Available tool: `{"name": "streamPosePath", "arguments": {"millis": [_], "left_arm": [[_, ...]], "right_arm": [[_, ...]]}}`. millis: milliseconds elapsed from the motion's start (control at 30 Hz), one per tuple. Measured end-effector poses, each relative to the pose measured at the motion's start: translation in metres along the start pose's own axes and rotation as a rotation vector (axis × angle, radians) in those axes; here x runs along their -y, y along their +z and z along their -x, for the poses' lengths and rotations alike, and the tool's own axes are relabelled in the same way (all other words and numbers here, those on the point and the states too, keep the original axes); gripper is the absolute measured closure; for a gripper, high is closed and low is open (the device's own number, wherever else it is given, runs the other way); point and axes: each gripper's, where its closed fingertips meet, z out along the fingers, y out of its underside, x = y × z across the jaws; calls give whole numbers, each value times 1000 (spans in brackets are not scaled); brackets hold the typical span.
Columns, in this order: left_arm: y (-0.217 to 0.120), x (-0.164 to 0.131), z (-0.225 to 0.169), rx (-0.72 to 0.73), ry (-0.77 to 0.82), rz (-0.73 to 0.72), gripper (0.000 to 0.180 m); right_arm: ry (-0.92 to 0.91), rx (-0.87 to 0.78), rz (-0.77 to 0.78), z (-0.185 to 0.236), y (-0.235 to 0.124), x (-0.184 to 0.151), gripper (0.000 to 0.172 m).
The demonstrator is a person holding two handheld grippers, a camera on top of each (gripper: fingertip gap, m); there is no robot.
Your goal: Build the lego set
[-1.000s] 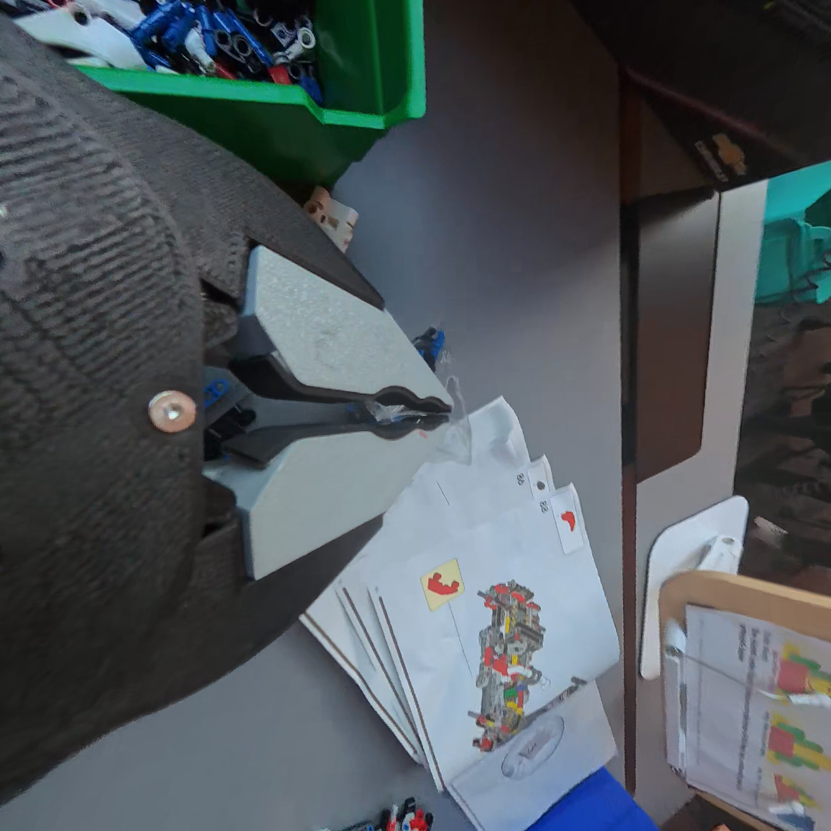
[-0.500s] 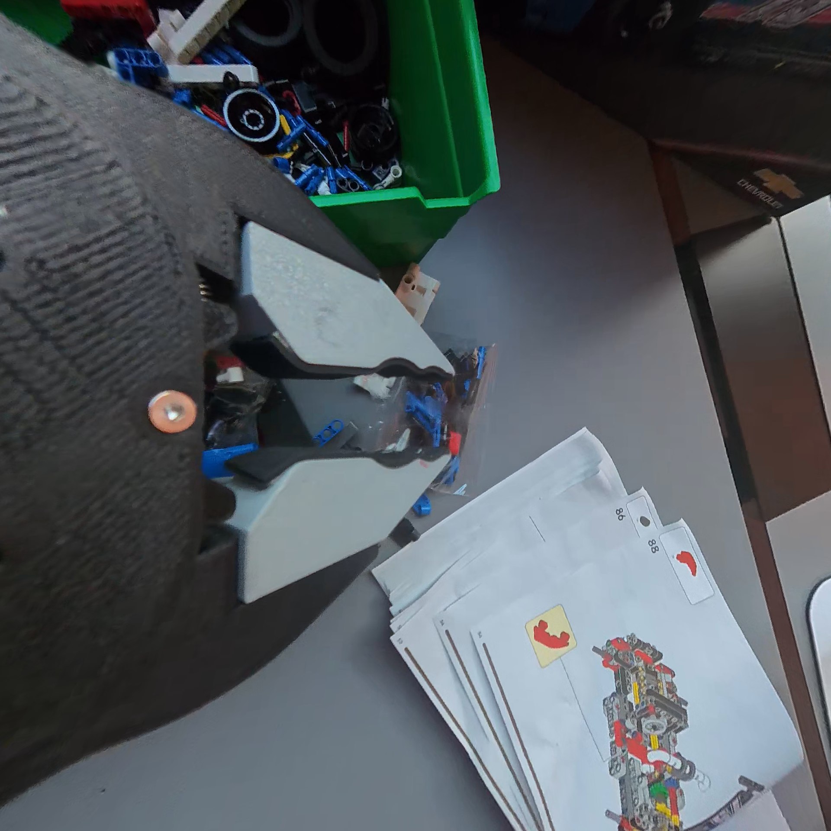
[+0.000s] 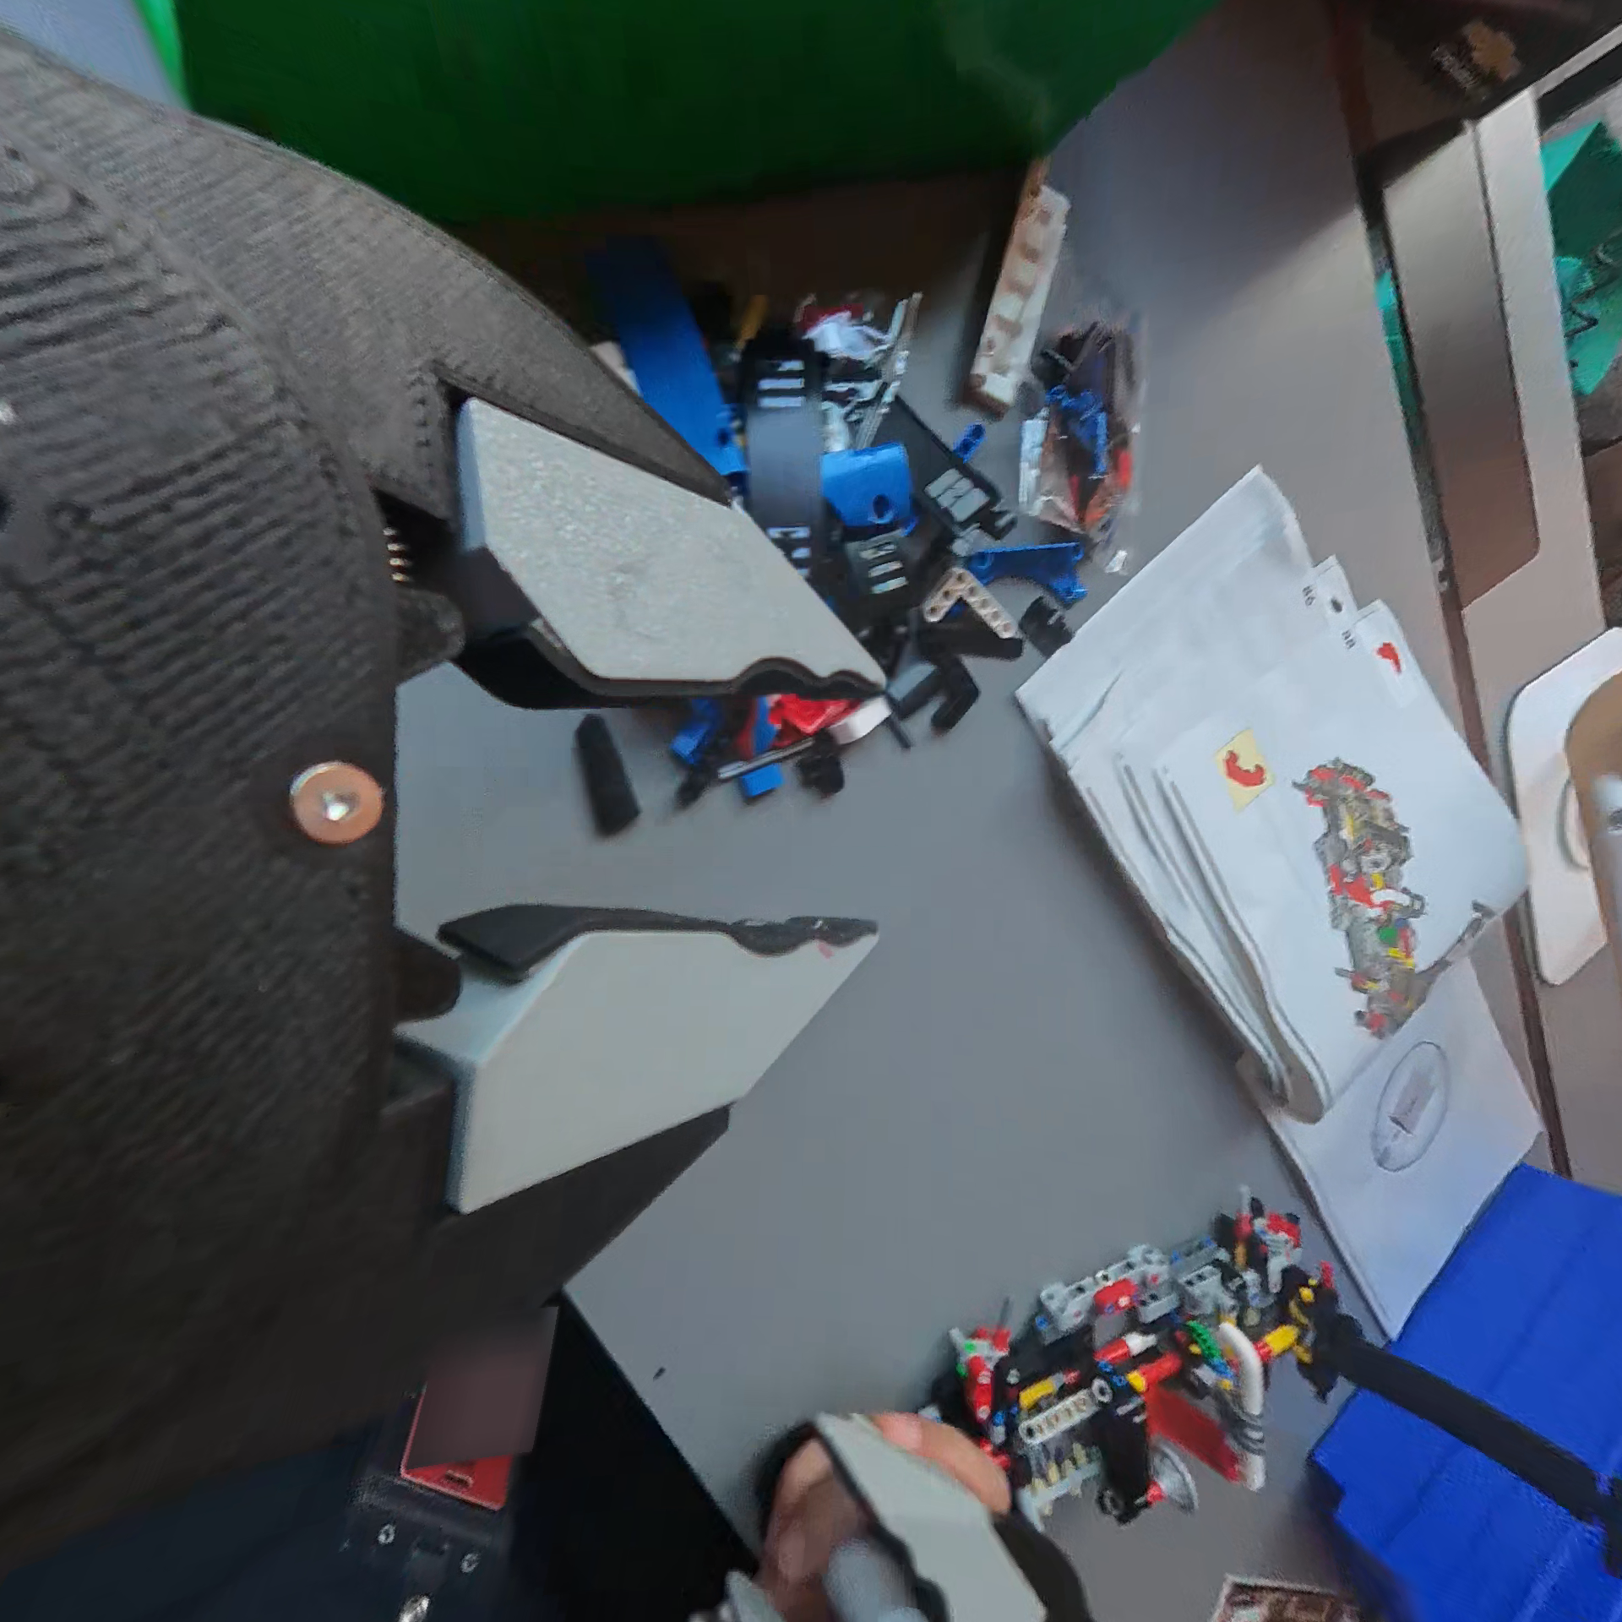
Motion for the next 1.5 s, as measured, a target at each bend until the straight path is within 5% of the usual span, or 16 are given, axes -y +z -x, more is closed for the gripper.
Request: {"name": "streamPosePath", "arguments": {"millis": [400, 600, 767, 933, 1167, 1267, 1400, 1500], "left_arm": [[-20, -92, 17, 149, -87, -18, 137], [-22, -14, 53, 207, 6, -96, 140], [38, 41, 126, 289, 115, 208, 151], [85, 20, 180, 308, 150, 640, 153], [74, -18, 154, 35, 208, 923, 143], [69, -37, 161, 21, 280, 1022, 145], [63, -56, 155, -50, 314, 1117, 180], [59, -54, 153, -46, 321, 1098, 180]], "right_arm": [[59, -27, -58, -10, -7, 7, 131], [83, -7, -47, -10, -6, 6, 132], [95, 3, -60, -10, -7, 7, 132], [127, 18, -97, -11, -12, 11, 132], [186, 60, -128, -10, -17, 14, 132], [190, 62, -130, -10, -17, 15, 132], [190, 60, -127, -10, -17, 14, 132], [197, 60, -128, -11, -17, 14, 132]]}}
